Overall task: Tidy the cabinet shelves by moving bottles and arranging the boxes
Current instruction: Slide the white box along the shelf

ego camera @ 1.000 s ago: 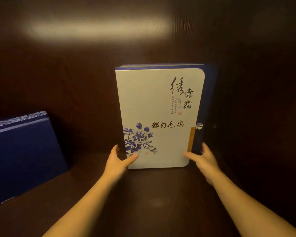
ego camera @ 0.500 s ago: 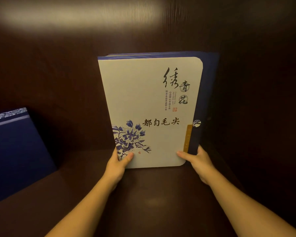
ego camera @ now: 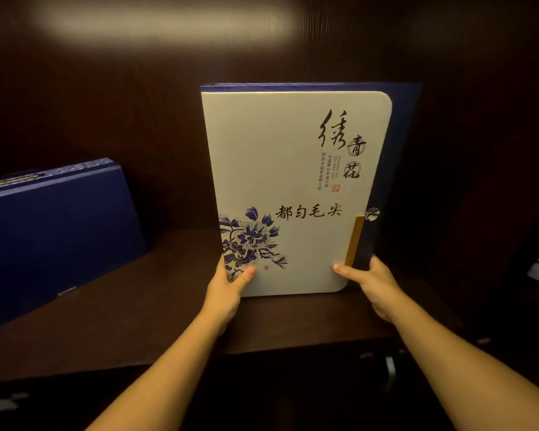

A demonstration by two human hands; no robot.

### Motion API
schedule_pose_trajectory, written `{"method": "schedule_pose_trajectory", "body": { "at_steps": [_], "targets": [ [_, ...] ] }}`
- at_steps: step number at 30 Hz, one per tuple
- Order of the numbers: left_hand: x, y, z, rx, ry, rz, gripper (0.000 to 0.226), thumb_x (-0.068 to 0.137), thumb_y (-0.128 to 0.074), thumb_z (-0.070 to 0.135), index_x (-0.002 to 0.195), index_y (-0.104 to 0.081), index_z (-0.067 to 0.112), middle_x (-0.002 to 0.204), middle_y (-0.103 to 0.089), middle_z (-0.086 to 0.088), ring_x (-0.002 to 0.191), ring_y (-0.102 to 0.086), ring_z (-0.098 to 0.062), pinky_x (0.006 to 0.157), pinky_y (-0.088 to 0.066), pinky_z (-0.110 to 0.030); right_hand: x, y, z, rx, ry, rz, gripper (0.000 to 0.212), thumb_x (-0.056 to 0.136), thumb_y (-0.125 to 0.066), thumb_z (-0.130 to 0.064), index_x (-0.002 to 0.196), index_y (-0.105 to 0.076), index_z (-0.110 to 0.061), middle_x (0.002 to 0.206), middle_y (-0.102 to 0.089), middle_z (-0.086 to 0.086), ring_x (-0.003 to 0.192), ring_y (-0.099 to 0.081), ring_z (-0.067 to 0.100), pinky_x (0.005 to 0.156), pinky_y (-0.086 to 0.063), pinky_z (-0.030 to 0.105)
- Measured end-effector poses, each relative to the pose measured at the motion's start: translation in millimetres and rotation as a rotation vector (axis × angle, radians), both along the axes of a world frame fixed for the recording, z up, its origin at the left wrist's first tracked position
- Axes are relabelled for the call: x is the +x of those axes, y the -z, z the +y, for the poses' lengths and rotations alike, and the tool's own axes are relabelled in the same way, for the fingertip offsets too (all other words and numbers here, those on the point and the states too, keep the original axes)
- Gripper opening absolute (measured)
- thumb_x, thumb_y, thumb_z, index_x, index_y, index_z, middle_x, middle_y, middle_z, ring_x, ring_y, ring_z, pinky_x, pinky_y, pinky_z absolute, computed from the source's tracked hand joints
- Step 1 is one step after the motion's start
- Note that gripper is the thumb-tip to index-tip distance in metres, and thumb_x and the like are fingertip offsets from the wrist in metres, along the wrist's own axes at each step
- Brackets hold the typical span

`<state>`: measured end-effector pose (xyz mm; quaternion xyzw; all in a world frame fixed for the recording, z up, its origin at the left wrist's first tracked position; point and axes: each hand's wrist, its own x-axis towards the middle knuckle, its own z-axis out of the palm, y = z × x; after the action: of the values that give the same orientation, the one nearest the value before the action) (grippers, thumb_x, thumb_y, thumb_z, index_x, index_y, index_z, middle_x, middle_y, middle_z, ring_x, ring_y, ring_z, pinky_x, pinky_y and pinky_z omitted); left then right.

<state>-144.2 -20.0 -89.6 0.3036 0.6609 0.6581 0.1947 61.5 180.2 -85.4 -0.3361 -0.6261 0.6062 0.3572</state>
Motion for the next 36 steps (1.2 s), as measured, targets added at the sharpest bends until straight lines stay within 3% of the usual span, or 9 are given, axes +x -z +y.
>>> {"method": "schedule_pose_trajectory", "body": {
  "at_steps": [6,12,17,20,22,27,29,32,36],
  "targets": [
    [28,4,-41,-0.021,0.023,-0.014,0.061,0.082,-0.069,0.037,0.135,-0.041,0.035,0.118,-0.058,0.022,0.11,-0.055,-0.003,0.095,-0.041,-0.026,32,0,-39,0.007,-0.006,0.0,0.052,0.054,-0.087,-0.034,0.098,-0.059,-0.041,0.083,-0.07,-0.034,0.079,-0.064,-0.016,0.06,-0.048,0.006],
    [47,9,-54,-0.012,0.034,-0.03,0.064,0.082,-0.068,0.039,0.139,-0.038,0.04,0.123,-0.058,0.021,0.114,-0.054,-0.004,0.099,-0.04,-0.029,53,-1,-49,0.011,-0.05,-0.01,0.056,0.056,-0.087,-0.03,0.103,-0.058,-0.04,0.091,-0.07,-0.033,0.085,-0.064,-0.014,0.064,-0.048,0.009],
    [52,8,-52,-0.01,-0.001,-0.022,0.064,0.084,-0.066,0.038,0.14,-0.035,0.042,0.116,-0.055,0.028,0.107,-0.052,0.005,0.089,-0.039,-0.017,53,1,-43,0.026,-0.045,-0.021,0.058,0.054,-0.088,-0.031,0.105,-0.059,-0.038,0.093,-0.072,-0.029,0.088,-0.066,-0.011,0.065,-0.049,0.009],
    [52,6,-52,-0.022,-0.002,-0.016,0.063,0.085,-0.066,0.037,0.14,-0.035,0.04,0.114,-0.054,0.03,0.105,-0.051,0.009,0.094,-0.038,-0.022,52,5,-41,0.031,-0.045,-0.012,0.057,0.055,-0.088,-0.033,0.104,-0.059,-0.04,0.091,-0.071,-0.032,0.085,-0.065,-0.013,0.061,-0.048,0.005],
    [55,4,-55,-0.04,-0.007,-0.012,0.063,0.085,-0.066,0.036,0.14,-0.037,0.038,0.117,-0.055,0.027,0.109,-0.052,0.003,0.099,-0.038,-0.026,52,10,-43,0.038,-0.028,-0.007,0.053,0.057,-0.087,-0.034,0.101,-0.059,-0.042,0.089,-0.07,-0.033,0.083,-0.064,-0.015,0.06,-0.048,0.006],
    [52,0,-90,-0.087,-0.098,-0.068,0.086,0.08,-0.072,0.037,0.15,-0.022,0.028,0.147,-0.039,0.005,0.134,-0.038,-0.015,0.108,-0.033,-0.036,57,20,-53,0.066,0.055,0.024,0.05,0.063,-0.085,-0.036,0.106,-0.061,-0.041,0.096,-0.068,-0.025,0.087,-0.063,-0.009,0.075,-0.045,0.018],
    [44,-5,-119,-0.083,-0.161,-0.068,0.087,0.079,-0.072,0.039,0.149,-0.022,0.027,0.151,-0.037,0.002,0.135,-0.037,-0.017,0.107,-0.034,-0.037,60,20,-65,0.079,0.09,0.017,0.058,0.065,-0.085,-0.035,0.116,-0.059,-0.038,0.103,-0.066,-0.02,0.094,-0.063,0.002,0.079,-0.046,0.024],
    [22,-18,-169,-0.069,-0.267,-0.06,0.085,0.079,-0.071,0.041,0.149,-0.025,0.025,0.15,-0.038,-0.001,0.134,-0.039,-0.019,0.105,-0.034,-0.037,59,13,-89,0.13,0.191,-0.016,0.052,0.068,-0.084,-0.036,0.113,-0.06,-0.037,0.106,-0.067,-0.015,0.099,-0.063,0.012,0.079,-0.047,0.028],
    [-15,-32,-240,-0.034,-0.381,-0.032,0.083,0.079,-0.071,0.042,0.147,-0.03,0.022,0.149,-0.041,-0.004,0.133,-0.041,-0.02,0.105,-0.035,-0.039,45,-1,-127,0.168,0.336,-0.134,0.08,0.069,-0.079,-0.049,0.139,-0.046,-0.027,0.136,-0.057,0.004,0.124,-0.052,0.028,0.097,-0.043,0.045]
  ]
}}
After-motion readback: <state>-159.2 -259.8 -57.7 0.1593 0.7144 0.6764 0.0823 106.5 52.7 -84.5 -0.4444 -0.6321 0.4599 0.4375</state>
